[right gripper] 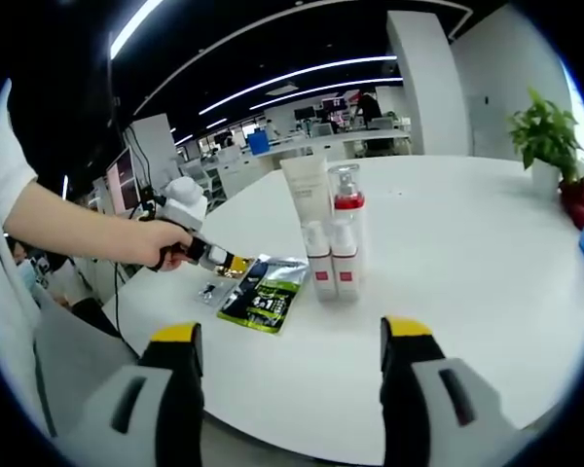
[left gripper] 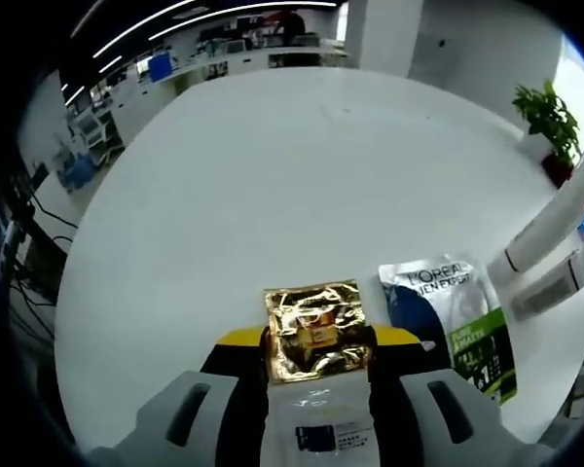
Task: Arrange the skincare products in the storage area until every visible bottle or jar stands upright without overlapping.
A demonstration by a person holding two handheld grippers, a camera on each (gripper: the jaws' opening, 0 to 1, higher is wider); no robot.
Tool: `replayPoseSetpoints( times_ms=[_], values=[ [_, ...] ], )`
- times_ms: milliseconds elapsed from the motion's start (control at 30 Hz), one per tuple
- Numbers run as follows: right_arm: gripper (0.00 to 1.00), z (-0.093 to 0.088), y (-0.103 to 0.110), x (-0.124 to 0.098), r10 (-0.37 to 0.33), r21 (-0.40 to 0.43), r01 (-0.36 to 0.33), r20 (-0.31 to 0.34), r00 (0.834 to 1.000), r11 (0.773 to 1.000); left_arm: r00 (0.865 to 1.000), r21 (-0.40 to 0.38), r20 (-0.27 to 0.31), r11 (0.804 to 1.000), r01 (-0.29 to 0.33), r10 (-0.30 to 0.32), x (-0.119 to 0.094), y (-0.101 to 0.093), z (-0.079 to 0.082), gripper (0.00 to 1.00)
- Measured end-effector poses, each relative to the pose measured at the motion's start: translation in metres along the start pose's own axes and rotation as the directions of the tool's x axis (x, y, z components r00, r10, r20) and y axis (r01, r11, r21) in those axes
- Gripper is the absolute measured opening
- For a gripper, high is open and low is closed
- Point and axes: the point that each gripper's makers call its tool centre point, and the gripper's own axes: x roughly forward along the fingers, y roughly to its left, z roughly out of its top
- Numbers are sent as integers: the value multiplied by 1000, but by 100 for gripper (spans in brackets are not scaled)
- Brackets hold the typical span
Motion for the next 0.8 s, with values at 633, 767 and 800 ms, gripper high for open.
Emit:
replayPoseSetpoints(
  times_ms=[633,767,800],
  values=[
    [75,1,1,0,1,-13,-1,6,1000,1000,999,10,-31,999,45,-45,-4,-7,-6,48],
    [75,2,2,-1,3,-22,-3,7,1000,1000,998,16,-36,998,55,-55,-10,-6,-9,49],
    [75,2,3,-1,4,-23,-4,8,1000,1000,998,17,-35,998,60,-59,-11,-6,-9,49]
  ],
)
